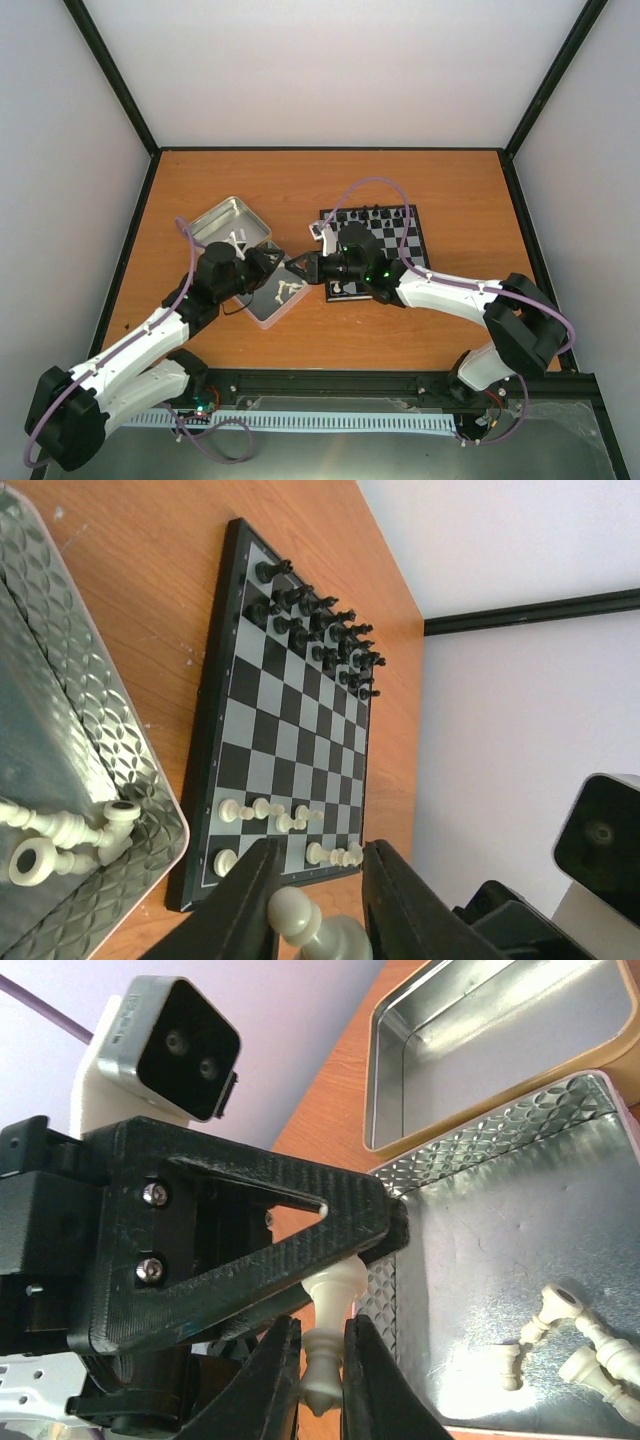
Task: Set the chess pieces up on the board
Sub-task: Place the chess piece on the chessboard.
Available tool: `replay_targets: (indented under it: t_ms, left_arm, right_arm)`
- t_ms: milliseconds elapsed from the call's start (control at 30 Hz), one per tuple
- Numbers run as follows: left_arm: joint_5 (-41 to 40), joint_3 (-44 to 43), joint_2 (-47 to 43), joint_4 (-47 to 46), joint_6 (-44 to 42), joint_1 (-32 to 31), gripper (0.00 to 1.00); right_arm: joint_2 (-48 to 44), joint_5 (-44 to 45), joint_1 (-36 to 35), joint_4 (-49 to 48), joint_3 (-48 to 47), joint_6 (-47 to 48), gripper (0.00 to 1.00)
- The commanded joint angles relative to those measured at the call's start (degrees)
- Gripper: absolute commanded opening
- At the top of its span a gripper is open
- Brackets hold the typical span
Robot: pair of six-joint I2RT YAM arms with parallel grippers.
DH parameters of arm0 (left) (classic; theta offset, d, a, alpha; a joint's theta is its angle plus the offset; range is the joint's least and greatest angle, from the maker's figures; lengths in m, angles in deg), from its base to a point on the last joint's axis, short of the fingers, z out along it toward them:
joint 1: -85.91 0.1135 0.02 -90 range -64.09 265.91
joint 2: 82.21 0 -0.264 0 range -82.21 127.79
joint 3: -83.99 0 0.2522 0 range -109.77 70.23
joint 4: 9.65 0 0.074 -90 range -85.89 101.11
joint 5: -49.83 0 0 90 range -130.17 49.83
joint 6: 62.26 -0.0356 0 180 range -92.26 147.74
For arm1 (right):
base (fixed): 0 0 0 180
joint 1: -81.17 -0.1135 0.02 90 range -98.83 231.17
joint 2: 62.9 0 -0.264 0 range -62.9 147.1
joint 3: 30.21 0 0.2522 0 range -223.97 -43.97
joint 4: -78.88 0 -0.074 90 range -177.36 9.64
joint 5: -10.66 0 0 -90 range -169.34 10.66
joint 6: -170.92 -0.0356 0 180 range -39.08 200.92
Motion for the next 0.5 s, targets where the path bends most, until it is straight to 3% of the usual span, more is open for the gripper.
replay_targets:
  t_ms: [0,233,467]
  left_arm:
    - [-2.55,-0.55,-2.00,-0.59,-0.35,0.22,0.22]
    - [-5.15,-1.37,-0.98,0.54,-4.47,0.22,0.04]
    - [-12.77,-4.85,1.65,8.13,-18.07,0.21,0.03]
  right_arm:
    - [-0.85,0.32,-0.08,-1.15,0.46,0.21,0.03]
    - [-2.34,1.78,-0.08,3.49,-0.17,1.55,0.03]
    - [-5.83,6.55,5.57,26.15,-2.18,6.68,0.03]
